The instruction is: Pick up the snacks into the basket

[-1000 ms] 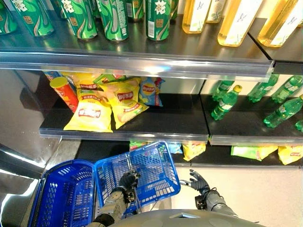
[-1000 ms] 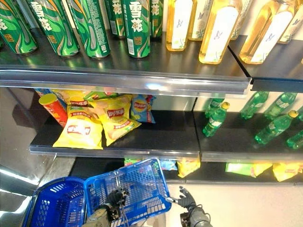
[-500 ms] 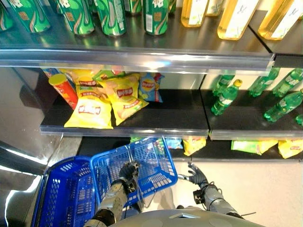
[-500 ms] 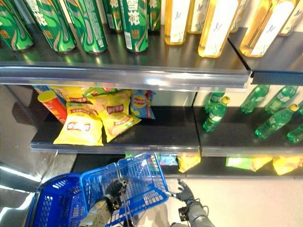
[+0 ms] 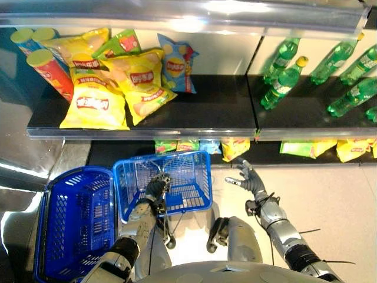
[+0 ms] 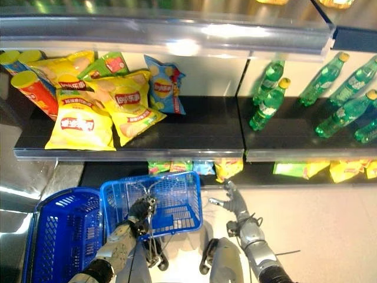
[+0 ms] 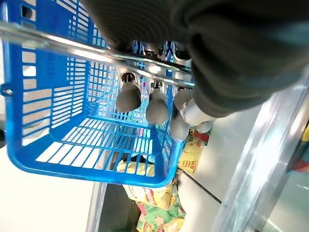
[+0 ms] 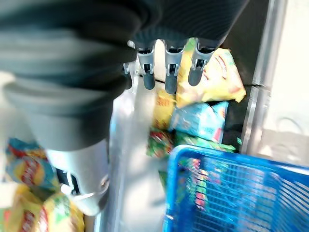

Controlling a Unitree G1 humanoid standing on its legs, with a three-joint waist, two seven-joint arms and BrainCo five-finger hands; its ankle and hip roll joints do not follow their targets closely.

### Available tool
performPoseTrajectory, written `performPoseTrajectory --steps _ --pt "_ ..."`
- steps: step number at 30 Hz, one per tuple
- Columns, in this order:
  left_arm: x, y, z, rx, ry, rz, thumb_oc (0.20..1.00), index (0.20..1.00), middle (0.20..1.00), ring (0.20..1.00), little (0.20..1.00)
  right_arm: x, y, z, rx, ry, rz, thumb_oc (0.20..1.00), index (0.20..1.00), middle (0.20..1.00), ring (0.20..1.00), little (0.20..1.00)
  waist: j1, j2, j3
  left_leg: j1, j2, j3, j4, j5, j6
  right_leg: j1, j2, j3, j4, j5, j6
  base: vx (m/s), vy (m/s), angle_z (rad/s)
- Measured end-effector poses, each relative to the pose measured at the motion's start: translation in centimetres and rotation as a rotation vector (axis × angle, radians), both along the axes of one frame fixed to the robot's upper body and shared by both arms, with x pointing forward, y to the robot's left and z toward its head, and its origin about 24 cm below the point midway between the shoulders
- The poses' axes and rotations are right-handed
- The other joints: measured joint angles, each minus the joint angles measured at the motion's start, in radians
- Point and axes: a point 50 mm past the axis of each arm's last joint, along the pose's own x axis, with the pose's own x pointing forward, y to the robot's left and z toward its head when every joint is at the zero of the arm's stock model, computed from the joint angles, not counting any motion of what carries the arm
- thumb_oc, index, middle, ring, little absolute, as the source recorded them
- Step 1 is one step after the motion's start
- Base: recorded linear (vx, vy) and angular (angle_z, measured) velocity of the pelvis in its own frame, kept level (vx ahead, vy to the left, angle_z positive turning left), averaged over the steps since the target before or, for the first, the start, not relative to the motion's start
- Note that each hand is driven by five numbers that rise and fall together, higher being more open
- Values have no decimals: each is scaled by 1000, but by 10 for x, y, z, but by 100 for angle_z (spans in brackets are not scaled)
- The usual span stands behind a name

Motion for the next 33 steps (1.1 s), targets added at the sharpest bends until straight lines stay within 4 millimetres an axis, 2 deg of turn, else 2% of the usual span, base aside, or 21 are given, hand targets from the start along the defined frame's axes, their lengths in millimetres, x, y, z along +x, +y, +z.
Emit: performPoseTrajectory --steps 3,7,9,11,13,16,18,20,22,24,26,30,31,32,33 --pt "4 -1 3 6 -12 -1 200 200 200 200 200 2 -3 10 -11 -41 10 1000 1000 1000 1000 1000 -3 -1 2 -26 12 -8 29 -4 0 -26 -4 1 35 -13 -8 0 0 0" --pt "8 0 7 5 -28 9 200 200 200 200 200 5 -3 38 -58 -174 59 1000 1000 1000 1000 1000 -1 -2 3 -53 26 -9 53 -9 -4 -54 -10 0 68 -28 -19 0 0 0" --pt "11 -1 9 0 -36 13 200 200 200 200 200 5 -3 57 -110 -265 97 1000 1000 1000 1000 1000 -1 -2 5 -63 29 -10 59 -9 -4 -64 -12 0 75 -30 -21 0 0 0" --pt "12 0 11 0 -40 25 200 200 200 200 200 3 1 93 -177 -437 165 1000 1000 1000 1000 1000 -3 -3 9 -65 33 -10 66 -8 1 -65 -12 0 80 -31 -22 0 0 0" --pt "13 0 11 0 -41 26 200 200 200 200 200 1 6 116 -202 -547 209 1000 1000 1000 1000 1000 -1 -3 9 -65 33 -9 66 -9 1 -64 -13 0 79 -31 -22 32 2 -1" --pt "12 0 11 2 -42 28 200 200 200 200 200 -11 15 145 -199 -679 291 1000 1000 1000 1000 1000 2 -4 9 -65 33 -9 66 -11 2 -61 -14 -2 78 -32 -21 26 0 2" --pt "12 3 11 9 -41 28 200 200 200 200 200 -24 24 176 -202 -818 408 1000 1000 1000 1000 1000 0 -8 7 -63 33 -10 66 -11 2 -57 -14 -4 76 -31 -20 60 -8 4" --pt "11 2 9 11 -37 19 200 200 200 200 200 -32 33 195 -207 -896 523 1000 1000 1000 1000 1000 -1 -12 4 -60 33 -11 64 -11 2 -47 -15 -8 72 -31 -18 36 5 7" --pt "11 3 10 18 -36 12 200 200 200 200 200 -35 38 206 -218 -952 575 1000 1000 1000 1000 1000 -2 -17 1 -60 33 -14 64 -10 3 -42 -15 -11 71 -31 -16 26 5 10" --pt "9 4 10 21 -38 2 200 200 200 200 200 -32 41 213 -238 -986 594 1000 1000 1000 1000 1000 14 -21 -1 -61 33 -15 63 -9 6 -37 -16 -15 67 -29 -14 21 9 8" --pt "7 4 10 19 -41 -7 200 200 200 200 200 -28 44 225 -296 -1050 612 1000 1000 1000 1000 1000 11 -25 -4 -59 33 -17 63 -9 7 -30 -16 -19 65 -28 -12 9 7 9" --pt "6 3 11 15 -47 -16 200 200 200 200 200 -20 61 251 -451 -1229 611 1000 1000 1000 1000 1000 22 -35 -11 -62 33 -22 64 -7 9 -27 -17 -23 66 -28 -11 -2 2 5" --pt "4 1 11 9 -52 -24 200 200 200 200 200 -12 68 256 -497 -1258 606 1000 1000 1000 1000 1000 42 -36 -12 -64 33 -24 64 -8 11 -25 -18 -27 66 -28 -11 0 0 0" --pt "4 0 11 6 -49 -29 200 200 200 200 200 2 77 259 -548 -1267 598 1000 1000 1000 1000 1000 33 -37 -13 -64 33 -25 63 -6 10 -25 -18 -28 66 -28 -11 -15 -11 7" --pt "2 -1 10 2 -46 -33 200 200 200 200 200 10 79 258 -561 -1251 579 1000 1000 1000 1000 1000 56 -35 -16 -68 32 -26 62 -4 13 -25 -19 -32 66 -28 -11 -19 -11 9"
